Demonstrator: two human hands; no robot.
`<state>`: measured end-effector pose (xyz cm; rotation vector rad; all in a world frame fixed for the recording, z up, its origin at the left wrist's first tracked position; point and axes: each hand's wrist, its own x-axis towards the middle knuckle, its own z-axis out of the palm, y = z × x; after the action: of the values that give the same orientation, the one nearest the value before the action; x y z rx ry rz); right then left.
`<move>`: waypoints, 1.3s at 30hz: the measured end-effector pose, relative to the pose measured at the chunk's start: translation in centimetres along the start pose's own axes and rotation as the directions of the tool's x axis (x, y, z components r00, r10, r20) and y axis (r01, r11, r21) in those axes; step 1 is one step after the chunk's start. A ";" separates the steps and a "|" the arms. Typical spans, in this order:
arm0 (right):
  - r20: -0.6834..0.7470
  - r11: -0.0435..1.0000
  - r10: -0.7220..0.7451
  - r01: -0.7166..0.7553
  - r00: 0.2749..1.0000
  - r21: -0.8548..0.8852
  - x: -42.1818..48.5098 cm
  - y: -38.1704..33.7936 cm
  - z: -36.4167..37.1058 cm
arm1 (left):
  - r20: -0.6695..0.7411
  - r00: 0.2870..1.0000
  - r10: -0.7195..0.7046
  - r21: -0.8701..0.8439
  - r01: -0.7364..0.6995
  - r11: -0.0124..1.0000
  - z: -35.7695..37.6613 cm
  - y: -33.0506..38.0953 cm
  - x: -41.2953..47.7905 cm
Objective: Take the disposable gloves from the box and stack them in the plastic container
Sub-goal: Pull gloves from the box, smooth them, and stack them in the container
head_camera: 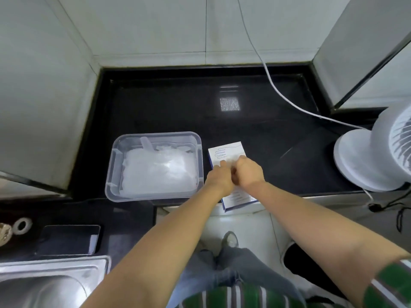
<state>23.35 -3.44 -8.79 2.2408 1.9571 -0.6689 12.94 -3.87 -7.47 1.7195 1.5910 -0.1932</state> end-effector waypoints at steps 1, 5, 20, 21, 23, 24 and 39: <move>-0.010 1.000 -0.010 0.010 1.000 0.013 0.2 0.1 0.3 | -0.004 1.000 -0.021 0.001 0.021 1.000 0.2 -0.4 0.1; -0.005 0.970 -0.083 0.082 0.997 0.227 0.8 1.6 0.6 | -0.034 0.999 -0.012 0.061 0.014 0.998 1.1 -0.9 0.4; -0.209 0.618 -0.085 0.216 0.974 0.756 1.5 2.4 -3.4 | -0.053 0.999 0.005 0.227 0.007 0.974 1.3 -1.3 0.5; -0.170 0.629 -0.095 0.191 0.981 0.753 1.8 2.4 -3.6 | -0.045 0.999 -0.004 0.220 0.014 0.975 1.3 -1.2 0.3; -0.075 0.656 -0.086 0.113 0.993 0.746 2.1 2.5 -3.6 | -0.060 0.998 -0.020 0.140 0.028 0.990 1.1 -0.6 0.2; -0.034 0.666 -0.059 0.064 0.998 0.743 2.1 2.5 -3.5 | -0.081 0.997 -0.016 0.108 0.025 0.994 0.7 -0.2 0.3; 0.228 0.829 -0.082 -0.061 0.970 0.555 0.6 2.2 -1.3 | -0.009 1.000 -0.001 0.210 0.003 0.978 0.0 -0.4 0.6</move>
<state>25.89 -2.85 -8.33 2.2722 1.8143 -1.6213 12.74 -3.45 -7.95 1.8801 1.6266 -0.3671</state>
